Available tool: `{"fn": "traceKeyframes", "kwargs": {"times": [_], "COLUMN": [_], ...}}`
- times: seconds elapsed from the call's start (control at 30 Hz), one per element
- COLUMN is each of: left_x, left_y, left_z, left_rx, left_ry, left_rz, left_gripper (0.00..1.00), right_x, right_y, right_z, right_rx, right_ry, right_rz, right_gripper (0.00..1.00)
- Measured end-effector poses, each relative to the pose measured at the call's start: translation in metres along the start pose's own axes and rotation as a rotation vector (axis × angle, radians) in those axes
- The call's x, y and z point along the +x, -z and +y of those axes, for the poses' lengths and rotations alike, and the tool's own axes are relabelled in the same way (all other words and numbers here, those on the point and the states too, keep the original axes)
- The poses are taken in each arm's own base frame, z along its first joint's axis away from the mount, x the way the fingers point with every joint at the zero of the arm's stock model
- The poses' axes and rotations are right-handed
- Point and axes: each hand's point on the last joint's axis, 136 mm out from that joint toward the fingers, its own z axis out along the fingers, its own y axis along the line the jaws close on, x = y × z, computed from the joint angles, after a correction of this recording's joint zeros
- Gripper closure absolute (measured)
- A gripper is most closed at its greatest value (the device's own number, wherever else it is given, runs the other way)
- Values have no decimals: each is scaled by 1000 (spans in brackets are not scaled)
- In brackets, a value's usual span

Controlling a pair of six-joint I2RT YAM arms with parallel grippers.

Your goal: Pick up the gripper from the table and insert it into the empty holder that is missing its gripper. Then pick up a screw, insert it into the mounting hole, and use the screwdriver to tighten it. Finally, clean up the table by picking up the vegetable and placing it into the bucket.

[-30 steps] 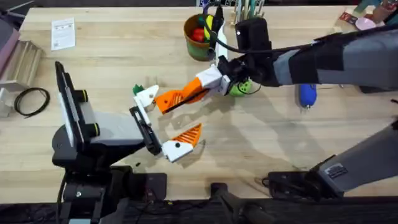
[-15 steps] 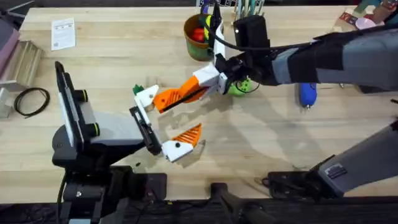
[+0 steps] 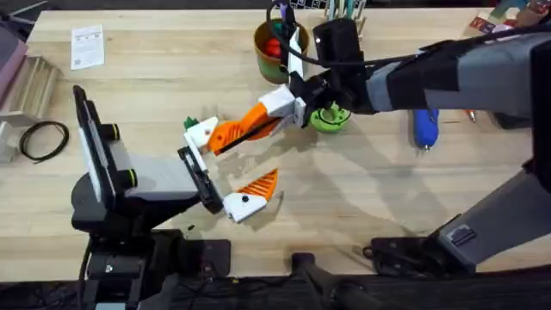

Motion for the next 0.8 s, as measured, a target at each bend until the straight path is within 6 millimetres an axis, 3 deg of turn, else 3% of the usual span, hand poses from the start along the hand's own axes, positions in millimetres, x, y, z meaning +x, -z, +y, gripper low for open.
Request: {"fn": "traceKeyframes", "kwargs": {"times": [0.6,0.8], "left_x": [-1,0], "left_y": [1,0], "left_z": [7,5], "left_rx": [-42,-29], "left_ry": [-4,11], "left_rz": [-2,-1], "left_gripper": [14,15], "right_x": [-11,-15], "right_y": [-4,-7], "right_z": [3,-4], "right_rx": [25,22], "right_ry": [-18,-33], "right_rz": [-24,-13], "right_gripper": [993,993]}}
